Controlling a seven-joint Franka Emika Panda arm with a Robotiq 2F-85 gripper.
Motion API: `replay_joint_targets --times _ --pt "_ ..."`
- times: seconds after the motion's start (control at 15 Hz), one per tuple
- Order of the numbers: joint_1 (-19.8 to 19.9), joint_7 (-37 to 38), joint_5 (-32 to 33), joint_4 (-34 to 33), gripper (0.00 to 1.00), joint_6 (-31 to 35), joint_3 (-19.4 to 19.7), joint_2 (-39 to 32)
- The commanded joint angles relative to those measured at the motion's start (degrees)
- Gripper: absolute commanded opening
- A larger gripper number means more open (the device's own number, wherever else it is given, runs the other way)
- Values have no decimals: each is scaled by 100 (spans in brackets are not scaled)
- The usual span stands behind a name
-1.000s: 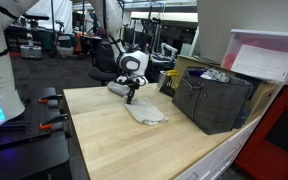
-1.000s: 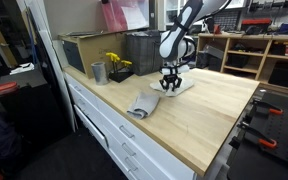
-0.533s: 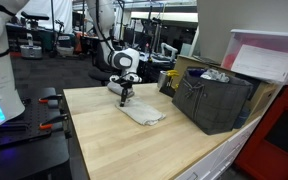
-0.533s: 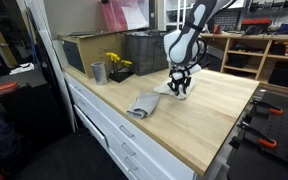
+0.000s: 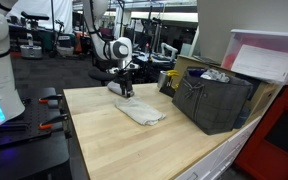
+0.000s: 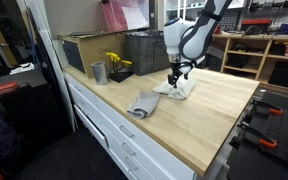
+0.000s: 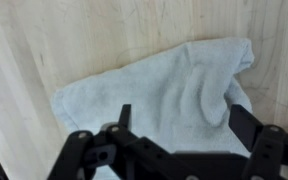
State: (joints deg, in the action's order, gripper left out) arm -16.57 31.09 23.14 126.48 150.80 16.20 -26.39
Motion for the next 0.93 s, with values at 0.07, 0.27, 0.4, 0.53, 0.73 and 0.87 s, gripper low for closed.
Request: replay_joint_targets --times 0.07,0.27,0.4,0.53,0.73,0.87 --pt "481 -247 -240 2 100 139 -196 336" --pt "1000 -304 -1206 -312 100 -63 -389 177" --pt "1326 -339 -1811 -573 100 -116 -466 13" --pt "1585 -257 -2312 -899 100 -193 -475 -200" --pt "1863 -58 -2971 -1407 100 -442 -467 -528" --pt "1994 136 -3351 -1746 100 -628 -460 -791"
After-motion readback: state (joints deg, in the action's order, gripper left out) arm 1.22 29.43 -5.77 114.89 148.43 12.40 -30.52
